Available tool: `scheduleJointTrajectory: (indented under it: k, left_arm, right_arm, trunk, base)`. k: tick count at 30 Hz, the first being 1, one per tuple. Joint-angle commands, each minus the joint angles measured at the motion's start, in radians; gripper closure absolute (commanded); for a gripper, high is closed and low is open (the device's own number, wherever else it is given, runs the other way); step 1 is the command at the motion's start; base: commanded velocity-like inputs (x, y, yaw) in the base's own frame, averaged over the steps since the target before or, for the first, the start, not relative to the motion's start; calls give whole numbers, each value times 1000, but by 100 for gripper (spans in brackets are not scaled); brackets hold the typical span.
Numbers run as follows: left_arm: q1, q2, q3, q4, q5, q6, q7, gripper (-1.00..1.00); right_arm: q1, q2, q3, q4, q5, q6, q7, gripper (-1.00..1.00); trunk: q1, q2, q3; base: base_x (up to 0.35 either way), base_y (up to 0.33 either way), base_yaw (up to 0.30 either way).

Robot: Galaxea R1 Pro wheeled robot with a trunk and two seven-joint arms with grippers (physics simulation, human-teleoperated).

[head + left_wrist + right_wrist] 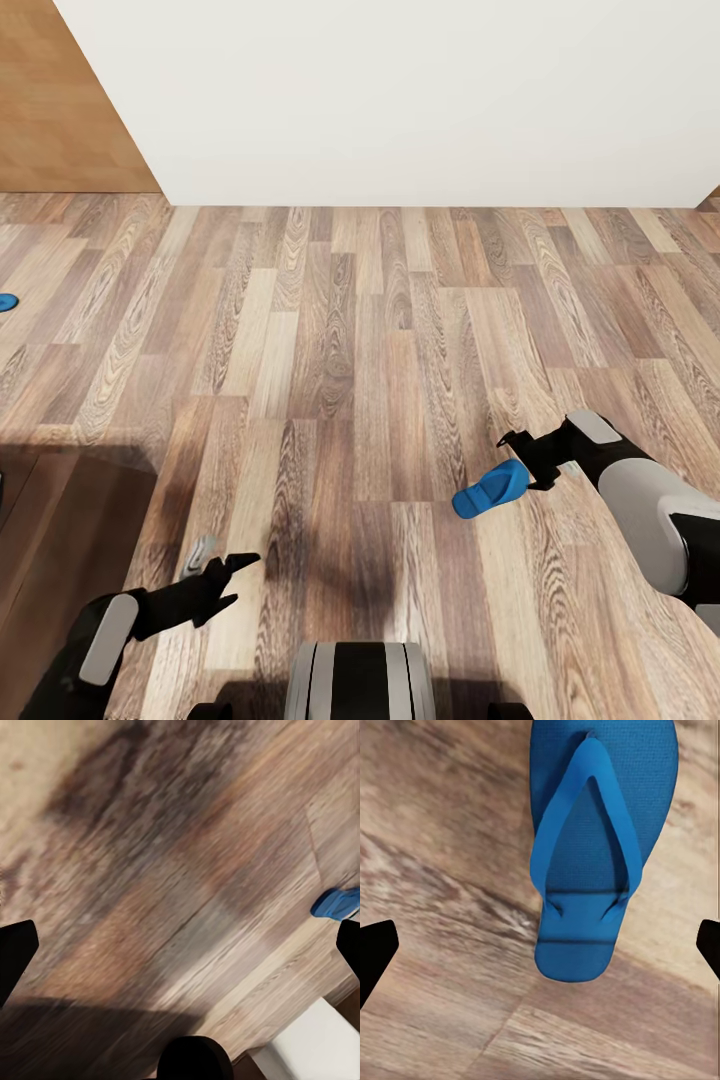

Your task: In the bedroom, move the book from the bed onto either nightstand, and place the two sandals side by side next to the bed.

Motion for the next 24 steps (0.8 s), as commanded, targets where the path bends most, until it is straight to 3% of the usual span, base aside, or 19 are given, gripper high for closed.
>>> scheduleJointTrajectory:
  k: [1, 24]
  left_arm:
    - [-1, 0, 2, -3, -8, 5, -11, -100]
    - [-1, 5, 3, -18, -7, 11, -43, -100]
  right_arm:
    - [0, 0, -6, -2, -5, 2, -10, -100]
    - [-1, 0, -6, -2, -10, 2, -16, -100]
  trunk:
    - [0, 0, -5]
    - [11, -6, -93]
  base:
    - [0, 0, 0]
    - [0, 0, 0]
